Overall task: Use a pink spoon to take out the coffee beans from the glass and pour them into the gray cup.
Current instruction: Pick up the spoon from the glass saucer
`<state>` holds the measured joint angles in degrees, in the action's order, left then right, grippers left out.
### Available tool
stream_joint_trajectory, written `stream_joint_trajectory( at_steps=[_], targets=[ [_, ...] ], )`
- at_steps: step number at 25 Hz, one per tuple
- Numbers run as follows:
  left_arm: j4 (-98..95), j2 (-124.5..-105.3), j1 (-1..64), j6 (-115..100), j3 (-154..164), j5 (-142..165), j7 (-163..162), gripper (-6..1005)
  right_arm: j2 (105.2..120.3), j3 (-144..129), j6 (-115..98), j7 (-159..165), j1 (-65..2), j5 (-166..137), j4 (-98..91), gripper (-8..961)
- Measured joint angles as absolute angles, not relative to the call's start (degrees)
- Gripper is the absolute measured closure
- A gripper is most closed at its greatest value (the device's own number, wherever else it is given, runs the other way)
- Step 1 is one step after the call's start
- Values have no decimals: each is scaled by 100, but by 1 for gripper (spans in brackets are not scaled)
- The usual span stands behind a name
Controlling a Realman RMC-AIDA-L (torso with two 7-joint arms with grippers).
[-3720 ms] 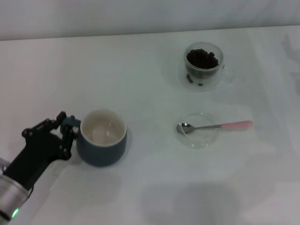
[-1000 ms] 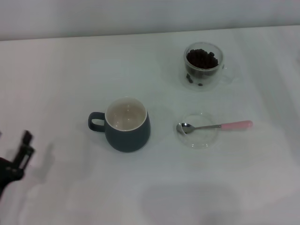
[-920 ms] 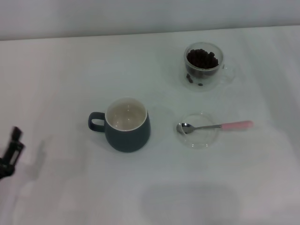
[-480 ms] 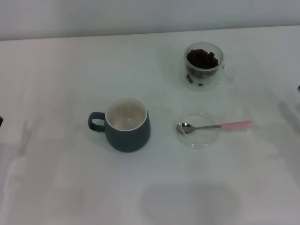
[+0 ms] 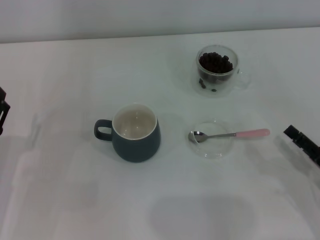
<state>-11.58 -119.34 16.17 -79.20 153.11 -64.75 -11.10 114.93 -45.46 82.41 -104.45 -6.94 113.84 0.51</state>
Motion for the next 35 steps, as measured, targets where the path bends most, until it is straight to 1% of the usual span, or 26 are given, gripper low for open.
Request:
stream_joint_trajectory(
  at_steps=[4, 16, 32, 35],
  targets=[
    [-1158, -11932, 1700, -7884, 15324, -6479, -1113, 227, 11518, -4644, 8225, -10467, -817, 11248, 109, 121],
    [-1161, -11926, 1790, -7699, 15312, -6486, -1141, 225, 11548, -4685, 7856, -10445, -1482, 10681, 282, 167],
    [-1111, -11918, 1785, -7699, 15254, -6495, -1187, 226, 11557, -4652, 7752, -10296, -1591, 10661, 299, 228],
    [-1109, -11918, 1779, -7699, 15242, -6496, -1187, 226, 11557, -4639, 7741, -10283, -1618, 10661, 299, 407]
  ],
)
